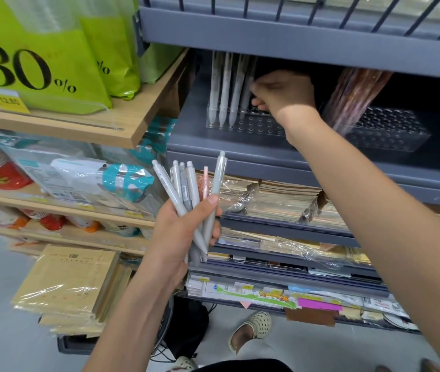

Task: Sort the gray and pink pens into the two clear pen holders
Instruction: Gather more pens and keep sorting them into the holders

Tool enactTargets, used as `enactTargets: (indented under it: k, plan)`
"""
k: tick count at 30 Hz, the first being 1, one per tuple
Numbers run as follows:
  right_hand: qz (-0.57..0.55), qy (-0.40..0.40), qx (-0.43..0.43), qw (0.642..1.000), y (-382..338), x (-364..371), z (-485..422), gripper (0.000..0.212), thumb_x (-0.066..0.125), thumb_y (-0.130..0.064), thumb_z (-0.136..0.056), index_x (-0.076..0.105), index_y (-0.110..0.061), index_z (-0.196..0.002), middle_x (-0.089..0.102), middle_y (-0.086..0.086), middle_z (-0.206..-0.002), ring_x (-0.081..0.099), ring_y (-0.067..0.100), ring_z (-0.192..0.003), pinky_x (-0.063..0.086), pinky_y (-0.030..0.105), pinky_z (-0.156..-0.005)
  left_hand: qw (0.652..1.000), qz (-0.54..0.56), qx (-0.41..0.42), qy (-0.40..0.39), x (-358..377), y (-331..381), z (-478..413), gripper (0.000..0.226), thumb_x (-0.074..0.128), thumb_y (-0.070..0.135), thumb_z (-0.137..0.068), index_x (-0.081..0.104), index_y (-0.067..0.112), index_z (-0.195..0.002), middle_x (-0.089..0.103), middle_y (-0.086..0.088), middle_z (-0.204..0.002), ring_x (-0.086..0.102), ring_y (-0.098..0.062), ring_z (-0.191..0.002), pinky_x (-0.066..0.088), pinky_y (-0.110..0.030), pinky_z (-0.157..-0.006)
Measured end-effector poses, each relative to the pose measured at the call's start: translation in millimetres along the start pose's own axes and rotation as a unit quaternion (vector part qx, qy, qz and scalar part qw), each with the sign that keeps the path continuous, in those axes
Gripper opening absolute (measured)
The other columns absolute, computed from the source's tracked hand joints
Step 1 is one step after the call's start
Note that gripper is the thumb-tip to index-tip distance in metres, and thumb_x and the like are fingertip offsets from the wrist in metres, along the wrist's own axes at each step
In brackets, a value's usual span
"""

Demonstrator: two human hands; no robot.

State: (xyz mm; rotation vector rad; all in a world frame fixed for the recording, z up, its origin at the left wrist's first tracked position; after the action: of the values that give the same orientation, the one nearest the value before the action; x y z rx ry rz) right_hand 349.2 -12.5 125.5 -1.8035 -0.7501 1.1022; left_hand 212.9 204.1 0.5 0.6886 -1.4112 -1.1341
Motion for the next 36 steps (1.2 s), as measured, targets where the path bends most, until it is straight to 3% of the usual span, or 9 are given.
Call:
enactTargets:
  k: [2,4,7,9,16,21,27,31,36]
  plan:
    - [-0.035,0.02,-0.003,0.999,-2,-8,15,0.017,0.068,-0.019,-0.088,0.067,-0.025,-0.072,0.069,-0.002,-0.063,0.065,0.012,-0.055,0.059,0.031,-0.059,1.0,0.0,0.003,0.002,0,-1,0,0.031,0.071,0.024,-0.085,0.059,-0.002,-0.098,0.066,-0.005,-0.07,0.058,-0.017,-0.051,0.05,-0.024,-0.047]
    - [-0.066,-0.039,0.002,0.997,-2,-3,40,0.019,0.069,-0.025,-0.088,0.068,-0.018,-0.07,0.069,-0.002,-0.061,0.055,0.01,-0.046,0.047,0.025,-0.045,1.0,0.003,0.006,0.006,-1,-1,-1,0.03,0.071,0.024,-0.084,0.059,-0.001,-0.097,0.067,-0.006,-0.072,0.058,-0.017,-0.051,0.05,-0.025,-0.047]
    - [0.004,-0.242,-0.005,0.97,1,24,91,0.021,0.072,-0.041,-0.083,0.076,-0.021,-0.079,0.074,-0.006,-0.076,0.056,0.002,-0.054,0.043,0.018,-0.049,1.0,-0.001,0.005,0.013,1,-1,-2,0.032,0.07,0.023,-0.084,0.059,-0.004,-0.098,0.067,-0.006,-0.071,0.058,-0.017,-0.051,0.05,-0.025,-0.047]
    - [-0.003,-0.325,0.002,0.946,6,36,113,0.013,0.078,-0.034,-0.081,0.078,-0.022,-0.086,0.074,-0.009,-0.078,0.059,-0.004,-0.062,0.045,0.012,-0.055,1.0,0.001,-0.001,0.014,5,-3,-4,0.036,0.069,0.025,-0.085,0.059,-0.006,-0.101,0.066,-0.006,-0.069,0.059,-0.018,-0.05,0.05,-0.025,-0.047]
    - [-0.143,-0.337,0.083,0.927,28,35,125,0.015,0.069,-0.007,-0.087,0.065,-0.003,-0.102,0.066,0.007,-0.08,0.058,0.014,-0.069,0.04,0.029,-0.062,1.0,-0.005,-0.01,-0.012,19,-8,-11,0.034,0.071,0.036,-0.085,0.064,0.007,-0.102,0.069,-0.008,-0.079,0.062,-0.023,-0.056,0.05,-0.027,-0.048]
    - [-0.26,-0.293,0.083,0.916,19,17,113,0.013,0.052,-0.001,-0.097,0.056,0.002,-0.109,0.068,0.014,-0.09,0.06,0.02,-0.07,0.051,0.028,-0.063,0.998,0.005,-0.068,-0.001,22,-24,-16,0.031,0.071,0.036,-0.085,0.065,0.008,-0.098,0.062,-0.013,-0.079,0.054,-0.023,-0.052,0.045,-0.028,-0.045]
    - [-0.3,-0.066,-0.034,0.951,-10,-39,66,0.009,0.046,0.003,-0.099,0.053,-0.003,-0.098,0.064,0.016,-0.09,0.061,0.024,-0.068,0.057,0.035,-0.069,0.996,0.003,-0.087,0.023,17,-32,-13,0.025,0.064,0.038,-0.09,0.064,0.017,-0.077,0.053,-0.01,-0.077,0.046,-0.018,-0.049,0.042,-0.027,-0.045]
    - [-0.297,0.036,-0.074,0.951,-20,-55,45,0.019,0.05,0.002,-0.096,0.061,-0.007,-0.083,0.069,0.005,-0.074,0.065,0.02,-0.065,0.058,0.036,-0.072,0.996,0.008,-0.079,0.027,14,-28,-14,0.025,0.055,0.024,-0.101,0.064,0.014,-0.08,0.058,-0.01,-0.075,0.049,-0.019,-0.049,0.042,-0.027,-0.044]
    - [-0.179,0.06,-0.09,0.978,-16,-40,32,0.02,0.05,-0.003,-0.095,0.06,-0.015,-0.081,0.069,-0.006,-0.065,0.07,0.016,-0.068,0.059,0.046,-0.081,0.996,-0.034,-0.082,0.008,12,-26,-9,0.037,0.057,0.03,-0.099,0.073,0.021,-0.067,0.057,-0.017,-0.073,0.054,-0.02,-0.052,0.045,-0.027,-0.046]
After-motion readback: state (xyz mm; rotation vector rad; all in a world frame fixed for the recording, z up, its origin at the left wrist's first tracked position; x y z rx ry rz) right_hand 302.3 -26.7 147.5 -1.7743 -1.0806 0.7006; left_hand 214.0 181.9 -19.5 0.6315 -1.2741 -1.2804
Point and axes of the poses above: each hand's wrist, its own z-axis away from the middle knuckle, its own x-axis out of the palm, y = z × x, the point moved 9 cm from there along -z, towards the middle knuckle
